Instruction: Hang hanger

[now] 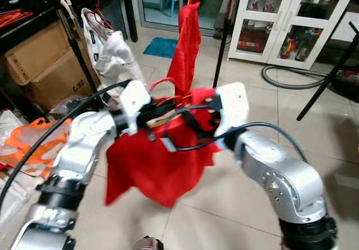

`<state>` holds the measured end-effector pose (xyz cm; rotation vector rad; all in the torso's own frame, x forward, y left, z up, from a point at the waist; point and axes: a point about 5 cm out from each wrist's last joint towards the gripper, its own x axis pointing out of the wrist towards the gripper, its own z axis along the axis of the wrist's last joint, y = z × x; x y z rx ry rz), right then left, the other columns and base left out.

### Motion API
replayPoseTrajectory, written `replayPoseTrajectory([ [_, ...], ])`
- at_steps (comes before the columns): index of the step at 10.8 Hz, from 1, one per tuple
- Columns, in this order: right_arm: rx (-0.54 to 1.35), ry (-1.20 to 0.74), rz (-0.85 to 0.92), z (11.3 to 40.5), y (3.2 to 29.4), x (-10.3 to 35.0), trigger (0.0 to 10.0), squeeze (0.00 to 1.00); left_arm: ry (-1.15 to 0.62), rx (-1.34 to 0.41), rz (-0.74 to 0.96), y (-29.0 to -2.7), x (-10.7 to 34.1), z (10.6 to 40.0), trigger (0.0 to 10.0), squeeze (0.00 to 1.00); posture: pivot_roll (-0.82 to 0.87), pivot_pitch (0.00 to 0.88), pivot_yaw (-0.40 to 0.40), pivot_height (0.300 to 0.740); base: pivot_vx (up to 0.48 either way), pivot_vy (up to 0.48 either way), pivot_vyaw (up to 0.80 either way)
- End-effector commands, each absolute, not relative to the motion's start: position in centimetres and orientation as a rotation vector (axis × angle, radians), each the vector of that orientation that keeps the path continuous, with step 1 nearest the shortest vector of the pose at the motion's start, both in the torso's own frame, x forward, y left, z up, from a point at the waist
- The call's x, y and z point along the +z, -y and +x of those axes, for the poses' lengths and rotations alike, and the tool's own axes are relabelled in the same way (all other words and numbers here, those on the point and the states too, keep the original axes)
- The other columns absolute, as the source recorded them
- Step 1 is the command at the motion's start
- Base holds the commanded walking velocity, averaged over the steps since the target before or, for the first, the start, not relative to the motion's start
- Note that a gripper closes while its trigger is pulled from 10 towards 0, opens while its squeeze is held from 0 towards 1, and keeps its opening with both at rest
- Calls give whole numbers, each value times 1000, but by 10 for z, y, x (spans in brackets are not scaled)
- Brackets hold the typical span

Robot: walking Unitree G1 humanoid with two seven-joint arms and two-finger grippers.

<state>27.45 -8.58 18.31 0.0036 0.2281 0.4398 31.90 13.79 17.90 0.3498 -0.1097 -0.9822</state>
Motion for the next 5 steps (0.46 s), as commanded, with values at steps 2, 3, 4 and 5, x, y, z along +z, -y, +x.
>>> replayPoseTrajectory([
  [2,266,-272,-50,277,112,175,10000,0,187,-1003,360,-121,190,322,10000,0,-53,46,98,740,0,0,0],
  [3,236,-268,-59,277,118,175,10000,0,194,-1009,355,-117,189,322,10000,0,-60,49,104,740,0,0,0],
  [4,239,-249,-19,276,117,178,10000,0,191,-1026,341,-111,187,321,10000,0,-72,55,118,740,0,0,0],
  [5,267,-206,33,273,110,186,10000,0,178,-1038,326,-107,181,321,10000,0,-93,64,134,740,0,0,0],
])
